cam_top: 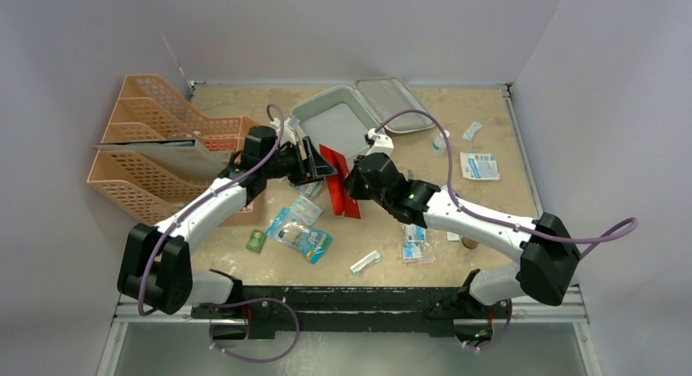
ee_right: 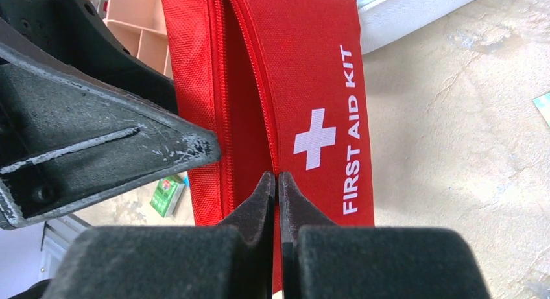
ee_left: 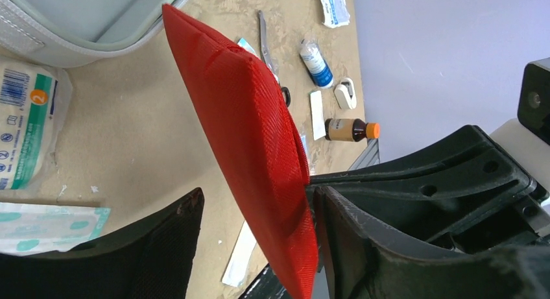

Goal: Organize the medicine kit
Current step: Pick up the medicine pouch from the center of the board.

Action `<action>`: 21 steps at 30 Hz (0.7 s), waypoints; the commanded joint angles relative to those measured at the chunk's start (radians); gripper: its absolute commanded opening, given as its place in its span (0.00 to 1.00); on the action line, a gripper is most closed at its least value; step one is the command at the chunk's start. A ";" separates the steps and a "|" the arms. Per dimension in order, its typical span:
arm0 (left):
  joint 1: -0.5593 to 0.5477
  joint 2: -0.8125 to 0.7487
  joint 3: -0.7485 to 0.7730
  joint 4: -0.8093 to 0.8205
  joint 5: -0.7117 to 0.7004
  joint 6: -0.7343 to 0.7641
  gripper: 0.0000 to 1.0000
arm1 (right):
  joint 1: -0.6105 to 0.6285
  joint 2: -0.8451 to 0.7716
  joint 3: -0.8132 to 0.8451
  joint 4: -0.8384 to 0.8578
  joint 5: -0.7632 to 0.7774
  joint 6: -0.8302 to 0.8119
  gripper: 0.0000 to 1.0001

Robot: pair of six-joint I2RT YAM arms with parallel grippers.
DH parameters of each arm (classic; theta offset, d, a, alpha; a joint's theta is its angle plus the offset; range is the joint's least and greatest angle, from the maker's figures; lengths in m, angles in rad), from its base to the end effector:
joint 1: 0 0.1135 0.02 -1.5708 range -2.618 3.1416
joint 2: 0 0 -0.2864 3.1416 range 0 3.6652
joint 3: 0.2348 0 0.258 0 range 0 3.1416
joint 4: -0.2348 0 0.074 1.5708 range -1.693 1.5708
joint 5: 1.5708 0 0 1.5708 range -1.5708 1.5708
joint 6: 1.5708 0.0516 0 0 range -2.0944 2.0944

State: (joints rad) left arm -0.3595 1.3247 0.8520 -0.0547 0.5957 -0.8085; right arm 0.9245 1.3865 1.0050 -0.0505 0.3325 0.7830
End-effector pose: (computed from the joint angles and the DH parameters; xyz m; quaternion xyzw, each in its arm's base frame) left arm 0.2723 -0.1333 0.2717 -0.0419 0.8406 -0.4749 0.2572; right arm 0.2147 0.2567 0.3059 0.0303 0.8348 0.3092 0.4545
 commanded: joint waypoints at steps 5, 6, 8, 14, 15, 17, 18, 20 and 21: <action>-0.023 0.036 0.037 0.057 0.011 0.017 0.48 | 0.005 0.016 0.021 0.040 0.040 0.031 0.00; -0.027 0.036 0.044 0.029 0.005 0.028 0.45 | 0.005 0.014 0.019 0.040 0.043 0.034 0.00; -0.032 0.037 0.055 -0.002 -0.006 0.044 0.40 | 0.004 0.013 0.013 0.044 0.047 0.039 0.00; -0.040 0.052 0.058 -0.007 -0.003 0.044 0.42 | 0.005 0.011 0.008 0.048 0.054 0.052 0.00; -0.042 0.053 0.058 -0.003 0.000 0.041 0.42 | 0.005 0.011 0.007 0.048 0.055 0.054 0.00; -0.045 0.057 0.057 0.003 0.008 0.038 0.40 | 0.004 0.013 0.005 0.047 0.056 0.059 0.00; -0.047 0.057 0.057 0.005 0.012 0.038 0.36 | 0.004 0.014 0.004 0.048 0.057 0.061 0.00; -0.047 0.055 0.058 0.006 0.015 0.041 0.30 | 0.005 0.015 0.001 0.047 0.057 0.064 0.00; -0.047 0.053 0.058 0.003 0.014 0.043 0.26 | 0.005 0.017 -0.001 0.047 0.057 0.067 0.00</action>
State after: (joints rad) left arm -0.3985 1.3781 0.8715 -0.0704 0.5961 -0.7872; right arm 0.9245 1.4090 1.0050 -0.0422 0.3504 0.8227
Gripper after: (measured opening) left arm 0.315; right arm 0.008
